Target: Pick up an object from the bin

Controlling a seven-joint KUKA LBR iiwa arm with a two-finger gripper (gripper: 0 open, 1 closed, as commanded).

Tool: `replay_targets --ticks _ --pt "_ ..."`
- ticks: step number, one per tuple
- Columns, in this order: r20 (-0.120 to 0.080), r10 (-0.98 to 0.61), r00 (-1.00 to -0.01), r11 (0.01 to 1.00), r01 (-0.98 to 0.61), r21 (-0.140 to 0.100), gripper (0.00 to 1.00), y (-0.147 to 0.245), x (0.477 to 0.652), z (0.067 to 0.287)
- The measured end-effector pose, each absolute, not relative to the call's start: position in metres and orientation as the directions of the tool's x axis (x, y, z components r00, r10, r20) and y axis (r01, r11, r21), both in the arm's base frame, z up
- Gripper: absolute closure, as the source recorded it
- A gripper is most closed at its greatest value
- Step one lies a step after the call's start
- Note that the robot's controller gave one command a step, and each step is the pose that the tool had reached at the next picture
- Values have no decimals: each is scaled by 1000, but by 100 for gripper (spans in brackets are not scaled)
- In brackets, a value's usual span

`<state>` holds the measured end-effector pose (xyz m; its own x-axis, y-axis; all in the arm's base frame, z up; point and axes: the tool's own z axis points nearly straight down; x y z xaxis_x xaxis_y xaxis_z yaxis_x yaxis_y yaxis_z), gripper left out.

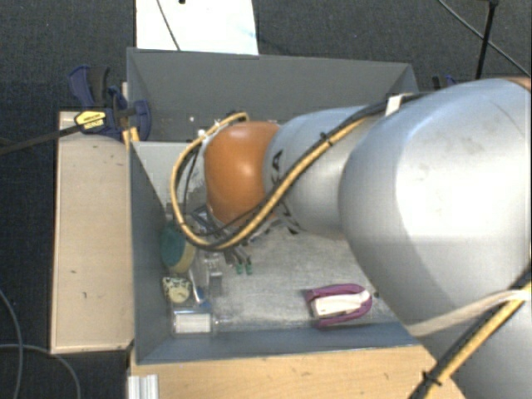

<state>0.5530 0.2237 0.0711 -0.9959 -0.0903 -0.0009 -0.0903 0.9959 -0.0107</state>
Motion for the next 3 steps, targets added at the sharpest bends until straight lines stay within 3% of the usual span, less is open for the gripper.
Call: replay_targets --ticks 1,2,3 --pt "-6 -88 -996 996 -88 -4 100 225 554 71" --pt "-3 -89 -996 996 -89 -2 0 227 552 71" --pt "0 -218 -976 976 -218 -9 0 250 548 70"
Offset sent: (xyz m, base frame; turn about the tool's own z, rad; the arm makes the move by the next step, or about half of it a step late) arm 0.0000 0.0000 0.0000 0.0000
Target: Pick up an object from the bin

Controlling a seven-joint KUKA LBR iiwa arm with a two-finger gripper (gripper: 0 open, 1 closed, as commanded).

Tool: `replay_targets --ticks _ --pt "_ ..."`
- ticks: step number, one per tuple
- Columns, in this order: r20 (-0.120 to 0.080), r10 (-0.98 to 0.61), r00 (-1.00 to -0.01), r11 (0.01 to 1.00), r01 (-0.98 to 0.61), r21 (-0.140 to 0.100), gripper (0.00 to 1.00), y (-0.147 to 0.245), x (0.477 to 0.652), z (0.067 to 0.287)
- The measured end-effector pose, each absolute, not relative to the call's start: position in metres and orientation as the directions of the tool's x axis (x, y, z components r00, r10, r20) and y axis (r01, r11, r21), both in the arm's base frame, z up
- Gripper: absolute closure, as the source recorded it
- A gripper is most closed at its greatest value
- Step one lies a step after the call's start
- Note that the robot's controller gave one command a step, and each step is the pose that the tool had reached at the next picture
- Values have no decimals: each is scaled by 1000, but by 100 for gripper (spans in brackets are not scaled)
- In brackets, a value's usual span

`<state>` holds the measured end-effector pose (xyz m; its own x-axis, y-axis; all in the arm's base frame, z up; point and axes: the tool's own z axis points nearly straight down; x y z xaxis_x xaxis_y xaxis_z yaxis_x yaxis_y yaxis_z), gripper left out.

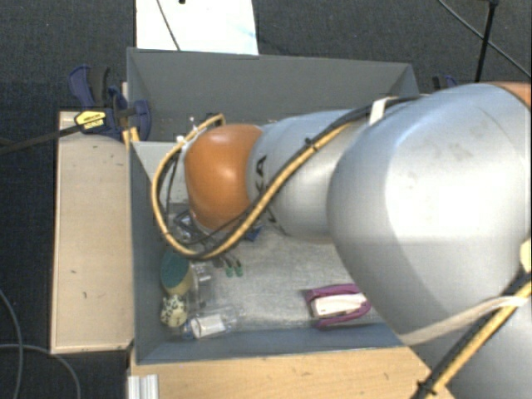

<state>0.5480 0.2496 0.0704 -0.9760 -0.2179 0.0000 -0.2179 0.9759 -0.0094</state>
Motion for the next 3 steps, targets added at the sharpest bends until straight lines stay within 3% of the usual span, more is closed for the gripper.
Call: replay_targets --ticks 1,2,3 --pt "-3 -216 -976 976 -216 -11 100 248 549 72" --pt "-11 -214 -977 977 -214 1 100 237 559 195" --pt "-9 -719 -695 695 -719 -4 100 224 571 271"
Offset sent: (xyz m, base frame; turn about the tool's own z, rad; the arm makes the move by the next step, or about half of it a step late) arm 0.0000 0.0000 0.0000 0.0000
